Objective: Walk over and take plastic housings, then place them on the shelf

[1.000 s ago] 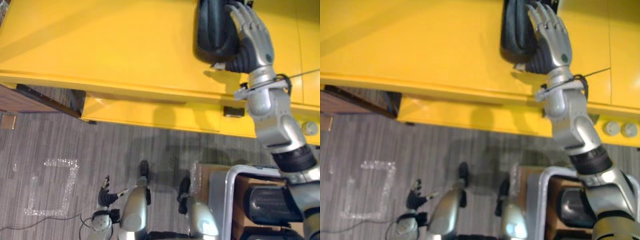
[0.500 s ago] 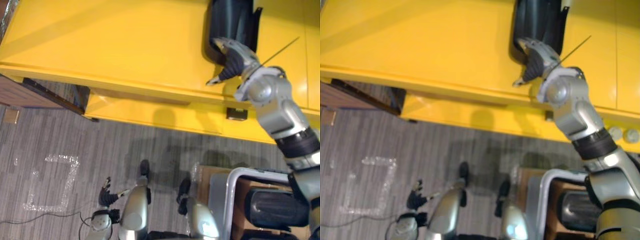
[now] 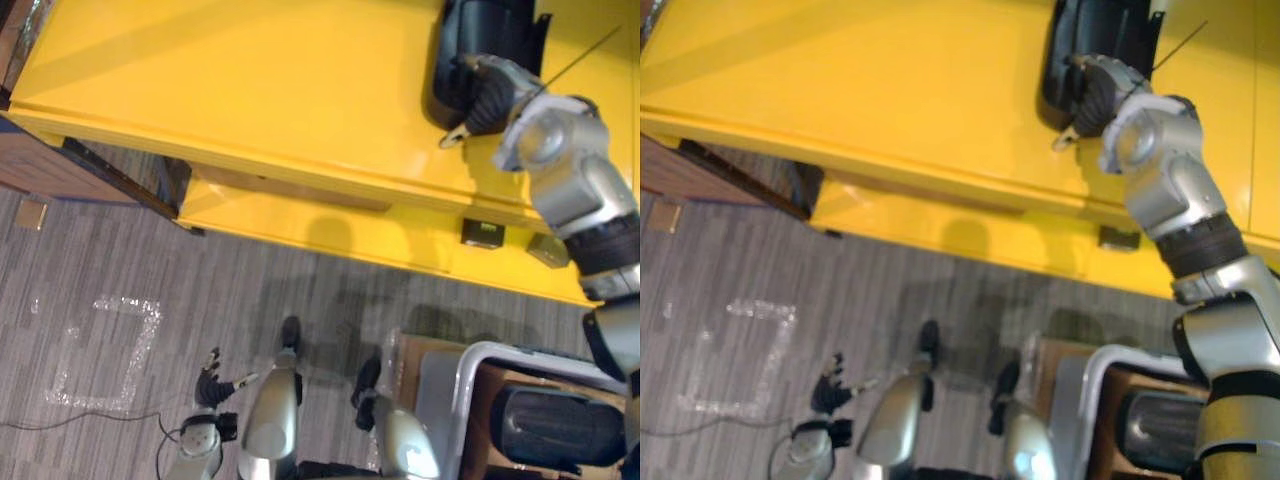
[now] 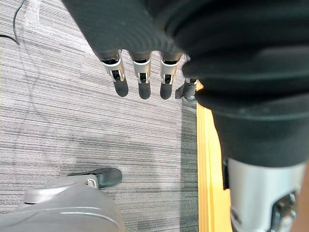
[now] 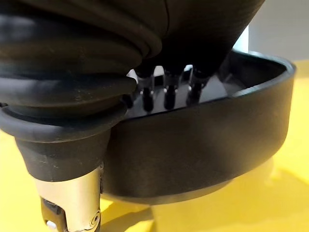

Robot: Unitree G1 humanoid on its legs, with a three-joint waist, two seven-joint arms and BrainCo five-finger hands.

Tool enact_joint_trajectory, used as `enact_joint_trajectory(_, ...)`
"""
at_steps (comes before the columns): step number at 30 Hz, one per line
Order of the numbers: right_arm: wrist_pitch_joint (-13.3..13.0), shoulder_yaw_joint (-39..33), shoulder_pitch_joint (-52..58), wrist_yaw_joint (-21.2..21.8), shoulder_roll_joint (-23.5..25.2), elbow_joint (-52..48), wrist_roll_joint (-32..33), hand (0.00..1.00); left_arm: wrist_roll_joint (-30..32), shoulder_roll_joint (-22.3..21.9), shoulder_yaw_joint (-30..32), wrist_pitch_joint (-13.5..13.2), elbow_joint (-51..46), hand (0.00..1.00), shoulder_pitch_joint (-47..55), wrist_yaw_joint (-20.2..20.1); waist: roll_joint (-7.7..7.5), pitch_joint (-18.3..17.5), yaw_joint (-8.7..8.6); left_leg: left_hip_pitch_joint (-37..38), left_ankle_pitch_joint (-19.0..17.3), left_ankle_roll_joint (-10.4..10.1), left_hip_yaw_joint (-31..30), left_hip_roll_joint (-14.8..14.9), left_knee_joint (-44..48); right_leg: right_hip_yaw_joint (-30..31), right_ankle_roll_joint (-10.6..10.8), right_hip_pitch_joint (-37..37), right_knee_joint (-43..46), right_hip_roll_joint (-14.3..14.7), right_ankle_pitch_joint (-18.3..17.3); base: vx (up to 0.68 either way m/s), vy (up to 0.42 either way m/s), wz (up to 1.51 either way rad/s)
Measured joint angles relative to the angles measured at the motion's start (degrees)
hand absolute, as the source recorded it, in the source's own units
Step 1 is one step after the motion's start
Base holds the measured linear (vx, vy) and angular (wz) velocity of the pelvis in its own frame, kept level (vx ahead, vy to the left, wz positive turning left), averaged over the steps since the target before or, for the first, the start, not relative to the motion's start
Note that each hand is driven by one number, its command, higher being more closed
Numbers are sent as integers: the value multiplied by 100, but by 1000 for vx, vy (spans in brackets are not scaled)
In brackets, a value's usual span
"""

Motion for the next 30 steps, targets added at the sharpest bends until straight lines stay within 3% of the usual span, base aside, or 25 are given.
enact_joint_trajectory(15,-116,185,-336,644,-276,1061,-414,0,-206,34,-8,30,-78,0,-1,3,-14,-168,83,-1,21,-2,-3,-2,-28,-8,-9,-1,-16,1,11,0,0,0)
enact_joint_trajectory(24,-238,249,-280,666,-592,1372,-433,0,-212,40,-8,90,-185,0,-1,9,-6,-184,94,1,24,-6,0,1,-28,-6,-10,-4,-15,4,11,0,0,0)
enact_joint_trajectory(30,-265,247,-212,649,-616,1417,-411,0,-219,42,-17,96,-185,0,-1,12,76,-288,110,0,24,-7,6,-1,-48,-4,-11,-14,-26,2,10,0,0,0)
